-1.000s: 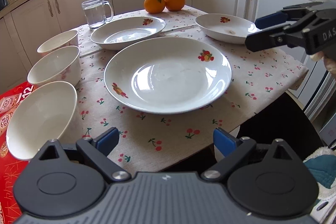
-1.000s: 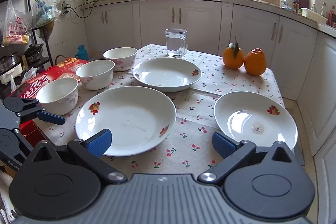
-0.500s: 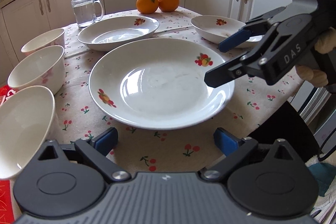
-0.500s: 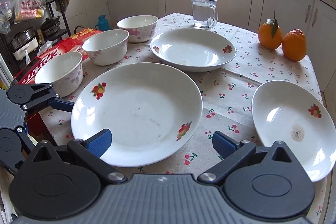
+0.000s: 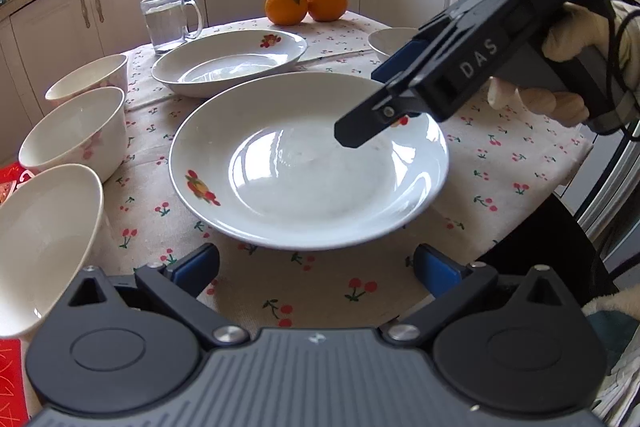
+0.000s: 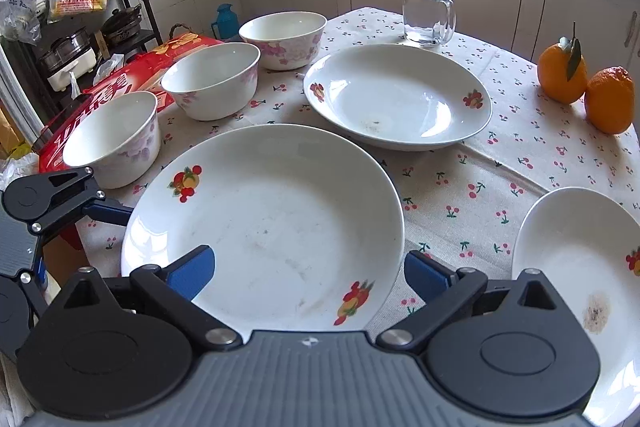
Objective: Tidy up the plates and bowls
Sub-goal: 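Move the right tool toward the large flower-decal white plate, then grasp the large plate rim with the right tool and lift it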
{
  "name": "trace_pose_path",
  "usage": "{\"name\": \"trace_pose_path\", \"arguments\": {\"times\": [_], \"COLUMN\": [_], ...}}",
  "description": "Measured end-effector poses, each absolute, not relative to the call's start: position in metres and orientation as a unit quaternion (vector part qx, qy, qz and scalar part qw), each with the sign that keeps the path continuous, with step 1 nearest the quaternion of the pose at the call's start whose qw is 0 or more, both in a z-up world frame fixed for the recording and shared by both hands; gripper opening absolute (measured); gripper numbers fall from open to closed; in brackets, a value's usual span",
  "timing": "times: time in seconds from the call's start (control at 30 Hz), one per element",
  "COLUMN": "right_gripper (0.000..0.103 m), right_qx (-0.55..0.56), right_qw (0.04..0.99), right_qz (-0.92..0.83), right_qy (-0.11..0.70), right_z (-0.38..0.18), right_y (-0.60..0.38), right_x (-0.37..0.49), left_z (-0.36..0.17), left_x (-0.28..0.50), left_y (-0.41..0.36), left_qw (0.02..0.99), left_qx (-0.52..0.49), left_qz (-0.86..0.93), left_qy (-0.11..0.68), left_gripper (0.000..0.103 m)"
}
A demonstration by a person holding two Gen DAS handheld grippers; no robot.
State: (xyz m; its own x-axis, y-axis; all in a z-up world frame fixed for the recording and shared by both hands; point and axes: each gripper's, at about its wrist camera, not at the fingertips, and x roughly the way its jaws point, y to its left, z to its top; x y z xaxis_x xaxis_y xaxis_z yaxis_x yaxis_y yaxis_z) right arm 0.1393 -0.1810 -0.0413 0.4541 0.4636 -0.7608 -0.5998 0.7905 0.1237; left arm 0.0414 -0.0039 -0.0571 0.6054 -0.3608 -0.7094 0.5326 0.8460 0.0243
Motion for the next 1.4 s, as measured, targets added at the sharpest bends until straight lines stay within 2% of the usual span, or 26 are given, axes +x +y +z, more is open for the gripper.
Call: {"name": "trace_pose_path", "arguments": {"times": [0.17, 0.47, 0.63, 1.4], "right_gripper": [0.102, 0.078, 0.07, 0.071], "right_qx": [-0.078, -0.064, -0.071, -0.05], "right_qw": [0.841, 0.816, 0.802, 0.797], "right_qz": [0.326, 0.353, 0.367, 0.365], "right_qy": [0.425, 0.453, 0.466, 0.478], "right_z": [-0.04, -0.042, -0.046, -0.048], "right_y": [-0.181, -0.182, -0.178, -0.188], "right_x": [0.156, 0.195, 0.208, 0.206], "left_z": [-0.056, -0.053, -0.053, -0.044], "left_x": [0.042, 0.046, 0.049, 0.052], "left_y": [-0.005, -0.004, -0.005, -0.008], "left_qw": [0.888, 0.893, 0.892, 0.88], "left_qx": [0.119, 0.113, 0.112, 0.13], "left_qz": [-0.251, -0.242, -0.242, -0.272], "left_qy": [0.367, 0.364, 0.365, 0.366], "left_gripper": [0.099, 0.084, 0.083, 0.083]}}
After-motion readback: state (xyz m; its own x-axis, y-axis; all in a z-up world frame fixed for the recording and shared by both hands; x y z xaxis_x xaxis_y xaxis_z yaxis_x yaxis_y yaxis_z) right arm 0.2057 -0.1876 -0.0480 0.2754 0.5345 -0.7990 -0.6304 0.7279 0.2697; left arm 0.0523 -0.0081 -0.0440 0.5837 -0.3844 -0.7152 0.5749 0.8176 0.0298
